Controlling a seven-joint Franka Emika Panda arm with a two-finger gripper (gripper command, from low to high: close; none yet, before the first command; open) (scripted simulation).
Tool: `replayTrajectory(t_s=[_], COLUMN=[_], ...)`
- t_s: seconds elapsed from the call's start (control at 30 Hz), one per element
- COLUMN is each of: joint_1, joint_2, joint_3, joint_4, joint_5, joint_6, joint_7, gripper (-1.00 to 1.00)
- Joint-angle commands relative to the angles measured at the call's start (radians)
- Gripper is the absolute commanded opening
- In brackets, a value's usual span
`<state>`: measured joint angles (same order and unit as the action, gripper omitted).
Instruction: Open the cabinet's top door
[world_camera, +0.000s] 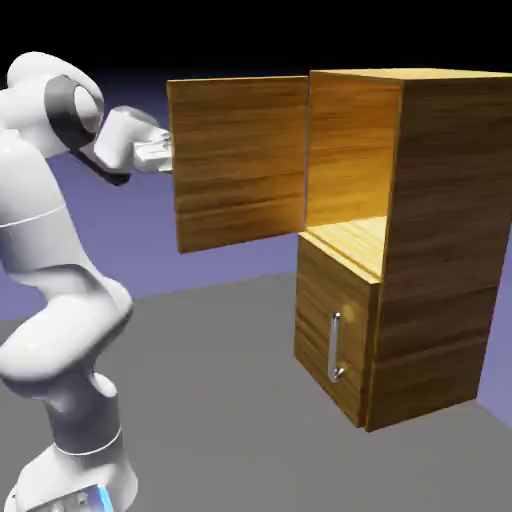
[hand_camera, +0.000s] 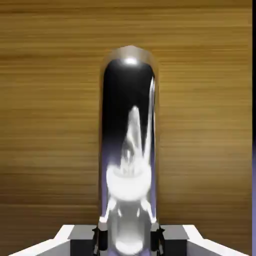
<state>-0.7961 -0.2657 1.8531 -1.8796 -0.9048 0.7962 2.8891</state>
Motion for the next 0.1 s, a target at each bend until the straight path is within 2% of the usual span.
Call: replayTrajectory(t_s=[0.0, 0.07], joint_1=[-0.037, -0.11], joint_2=[-0.01, -0.024], joint_3=[0.032, 0.097], joint_4=[0.015, 0.045], joint_5=[0.007, 0.016], joint_6=[-0.007, -0.023], joint_7=[-0.002, -0.004], gripper=[-1.0, -1.0])
